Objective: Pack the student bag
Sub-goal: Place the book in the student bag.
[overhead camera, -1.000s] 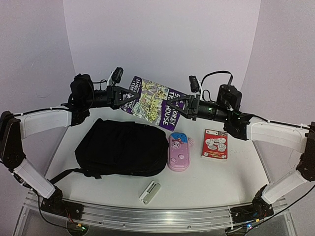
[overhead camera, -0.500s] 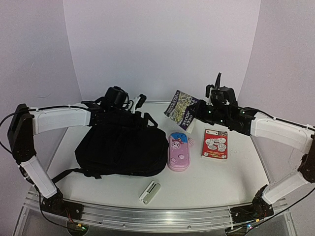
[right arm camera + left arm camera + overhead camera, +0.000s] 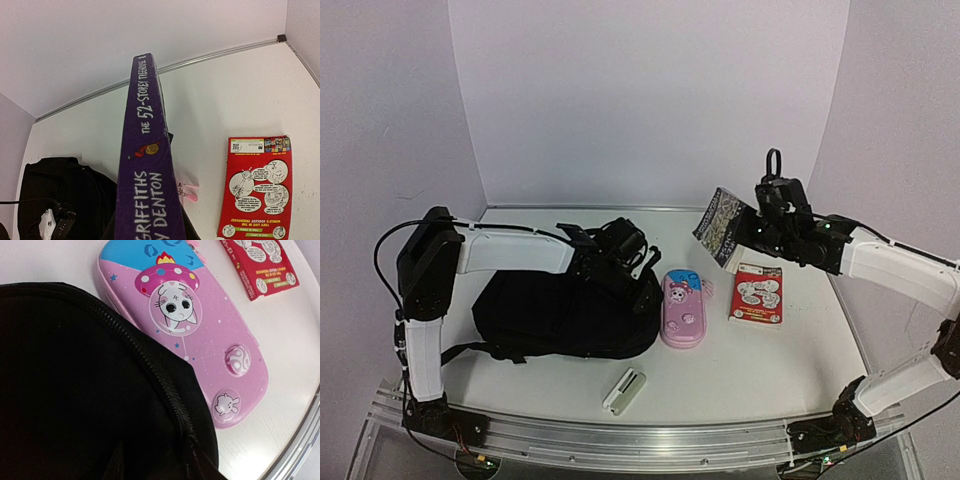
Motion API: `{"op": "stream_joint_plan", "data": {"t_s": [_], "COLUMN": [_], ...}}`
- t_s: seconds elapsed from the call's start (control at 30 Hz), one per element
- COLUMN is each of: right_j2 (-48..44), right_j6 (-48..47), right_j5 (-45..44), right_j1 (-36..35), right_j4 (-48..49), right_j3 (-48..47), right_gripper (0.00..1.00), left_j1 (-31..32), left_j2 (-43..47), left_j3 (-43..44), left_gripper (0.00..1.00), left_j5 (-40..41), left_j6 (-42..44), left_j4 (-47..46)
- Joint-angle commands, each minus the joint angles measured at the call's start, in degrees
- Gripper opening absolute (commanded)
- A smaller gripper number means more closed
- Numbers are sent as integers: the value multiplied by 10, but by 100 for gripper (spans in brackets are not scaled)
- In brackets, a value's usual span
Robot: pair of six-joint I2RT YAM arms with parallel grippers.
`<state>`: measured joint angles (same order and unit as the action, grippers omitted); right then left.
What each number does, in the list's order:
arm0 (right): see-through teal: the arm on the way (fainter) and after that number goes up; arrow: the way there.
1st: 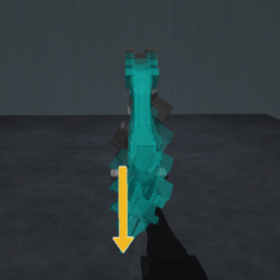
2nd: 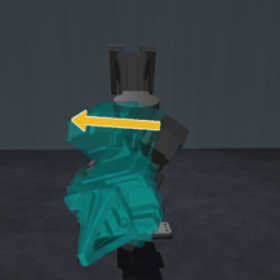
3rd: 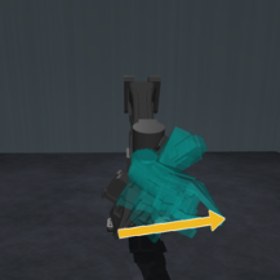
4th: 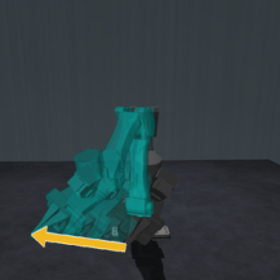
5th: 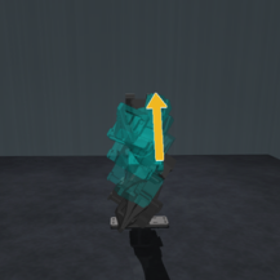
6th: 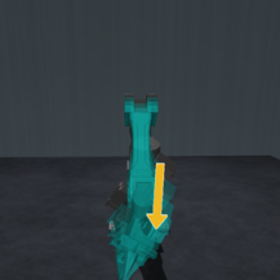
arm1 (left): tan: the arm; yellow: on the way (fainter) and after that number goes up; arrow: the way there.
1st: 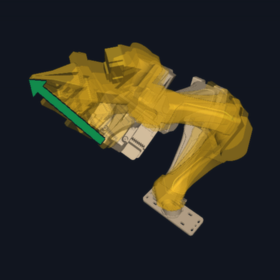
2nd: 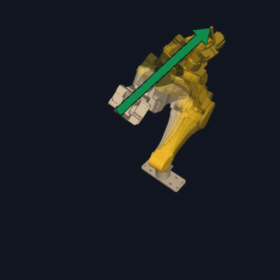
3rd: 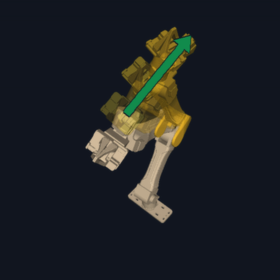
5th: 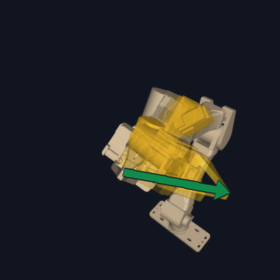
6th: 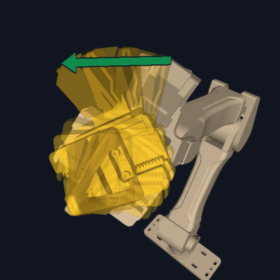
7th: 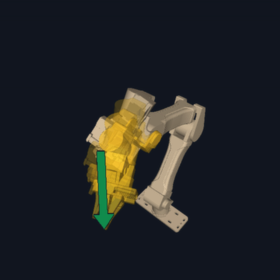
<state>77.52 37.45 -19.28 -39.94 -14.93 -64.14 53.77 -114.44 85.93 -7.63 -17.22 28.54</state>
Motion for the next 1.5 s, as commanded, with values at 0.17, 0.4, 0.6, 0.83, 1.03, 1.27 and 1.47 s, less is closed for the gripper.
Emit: {"op": "stream_joint_plan", "data": {"t_s": [0.17, 0.4, 0.6, 0.83, 1.03, 1.27, 1.47], "right_j2": [-30, -42, -42, -29, 34, 133, 204], "right_j6": [-3, -17, -26, 21, 108, 184, 234], "right_j5": [-17, 59, 256, 446, 551, 569, 560], "right_j1": [-3, -4, -3, -4, -9, -23, -23], "right_j4": [29, 10, -10, 2, 137, 237, 301], "right_j3": [-15, -29, -43, -24, 18, -1, -26], "right_gripper": [0, 0, 0, 0, 0, 0, 0], "left_j1": [5, 4, -25, -103, -113, -117, -118], "left_j2": [27, 90, 189, 284, 329, 350, 374], "left_j3": [16, -6, -40, -83, -101, -109, -122], "left_gripper": [1, 0, 0, 0, 0, 0, 0], "left_j5": [86, 160, 188, 82, -3, -23, -36], "left_j6": [4, -7, -10, -1, 27, 32, 32], "left_j4": [35, 34, 22, -15, -61, -73, -86]}}
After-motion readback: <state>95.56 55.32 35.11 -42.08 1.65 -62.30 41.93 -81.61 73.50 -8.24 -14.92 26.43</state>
